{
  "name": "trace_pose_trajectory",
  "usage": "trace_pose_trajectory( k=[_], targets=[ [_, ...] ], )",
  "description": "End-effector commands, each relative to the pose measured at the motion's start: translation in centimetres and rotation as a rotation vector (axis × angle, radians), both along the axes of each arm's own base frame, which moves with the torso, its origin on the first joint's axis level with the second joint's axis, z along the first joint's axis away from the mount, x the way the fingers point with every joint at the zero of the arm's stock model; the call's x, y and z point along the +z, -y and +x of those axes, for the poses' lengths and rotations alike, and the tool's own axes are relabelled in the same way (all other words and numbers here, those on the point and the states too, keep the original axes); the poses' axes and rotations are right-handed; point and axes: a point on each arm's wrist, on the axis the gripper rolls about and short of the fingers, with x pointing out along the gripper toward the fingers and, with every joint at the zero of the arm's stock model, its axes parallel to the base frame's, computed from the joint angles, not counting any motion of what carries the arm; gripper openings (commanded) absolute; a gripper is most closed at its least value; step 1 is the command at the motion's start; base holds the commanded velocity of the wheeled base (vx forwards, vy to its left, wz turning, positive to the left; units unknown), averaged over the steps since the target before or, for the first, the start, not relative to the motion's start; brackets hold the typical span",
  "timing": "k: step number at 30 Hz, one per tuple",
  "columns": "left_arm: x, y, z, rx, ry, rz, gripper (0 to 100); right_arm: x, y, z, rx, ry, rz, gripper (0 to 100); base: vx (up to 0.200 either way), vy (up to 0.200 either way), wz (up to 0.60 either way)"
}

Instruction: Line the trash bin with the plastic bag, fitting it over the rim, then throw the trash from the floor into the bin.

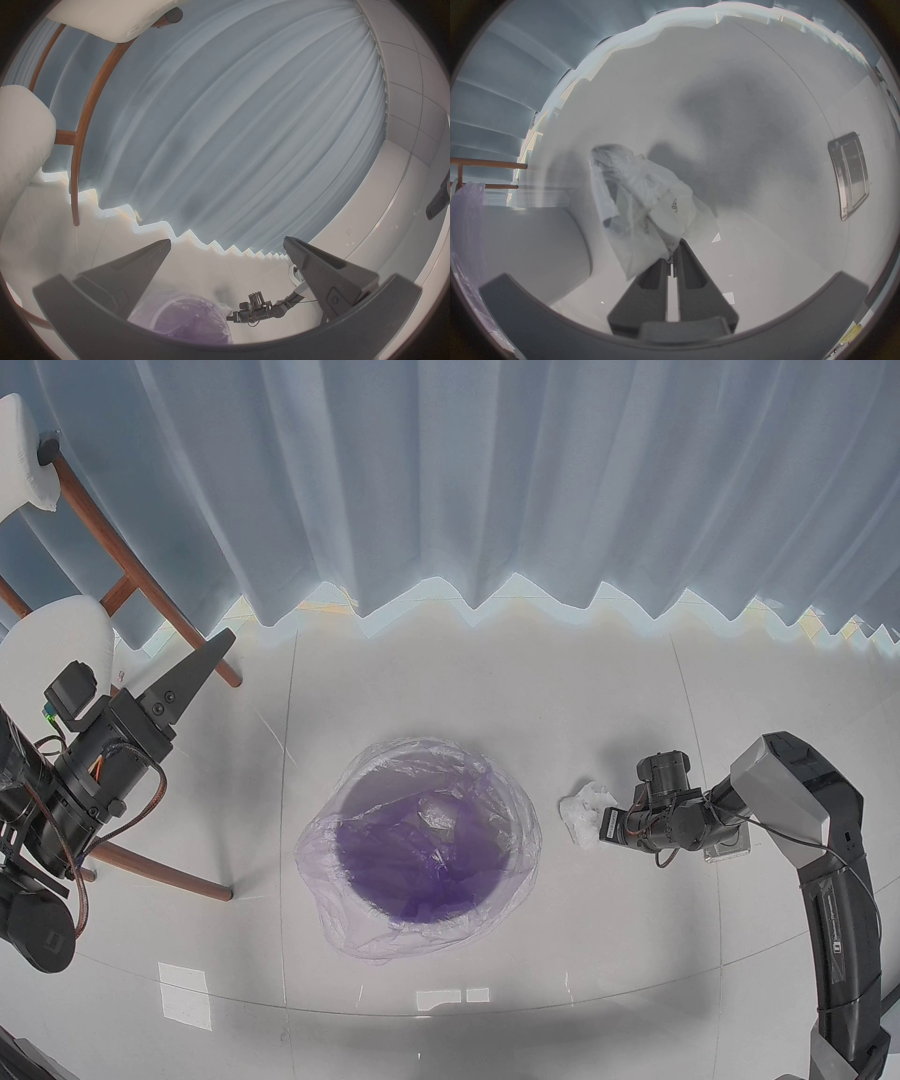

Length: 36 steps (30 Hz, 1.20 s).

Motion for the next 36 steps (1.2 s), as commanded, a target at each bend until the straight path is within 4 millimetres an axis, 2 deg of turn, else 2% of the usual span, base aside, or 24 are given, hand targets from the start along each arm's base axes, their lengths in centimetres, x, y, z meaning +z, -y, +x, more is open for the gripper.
trace_pose_trajectory(
  k=[1, 6, 9, 12, 16, 17, 22, 25, 29, 36],
  targets=[
    [0.0, 0.0, 0.0, -0.001, 0.002, 0.001, 100, 2.6, 0.0, -1.4, -0.009, 0.002, 0.015, 0, 0.0, 0.0, 0.0],
    [0.0, 0.1, -0.1, -0.004, 0.002, 0.002, 100, 3.9, 0.1, -2.9, -0.028, -0.009, 0.037, 0, 0.0, 0.0, 0.0],
    [0.0, 0.2, -0.1, -0.005, 0.002, 0.002, 100, 5.5, 0.4, -4.4, -0.06, 0.036, 0.081, 0, 0.0, 0.0, 0.0],
    [0.0, 0.2, -0.1, -0.006, 0.003, 0.003, 100, 8.5, 0.5, -7.1, -0.06, 0.085, 0.111, 0, 0.0, 0.0, 0.0],
    [0.0, 0.2, -0.1, -0.007, 0.004, 0.005, 100, 11.9, -0.8, -11.4, 0.003, 0.125, 0.13, 0, 0.0, 0.0, 0.0],
    [0.0, 0.2, -0.1, -0.006, 0.004, 0.004, 100, 13.2, -1.3, -13.0, 0.029, 0.144, 0.138, 0, 0.0, 0.0, 0.0],
    [-0.2, 0.2, -0.3, 0.0, 0.005, 0.02, 100, 17.4, -4.1, -18.5, 0.164, 0.218, 0.175, 0, 0.0, 0.0, 0.0],
    [-0.3, 0.2, -0.3, 0.011, 0.019, 0.045, 100, 18.9, -5.7, -21.3, 0.247, 0.242, 0.193, 0, 0.0, 0.0, 0.0],
    [-0.4, 0.2, -0.3, 0.013, 0.02, 0.053, 100, 19.3, -7.5, -24.0, 0.345, 0.241, 0.206, 0, 0.0, 0.0, 0.0],
    [-0.6, 0.5, -0.6, -0.002, 0.013, 0.055, 100, 16.4, -9.1, -23.8, 0.381, 0.175, 0.18, 0, 0.0, 0.0, 0.0]
  ],
)
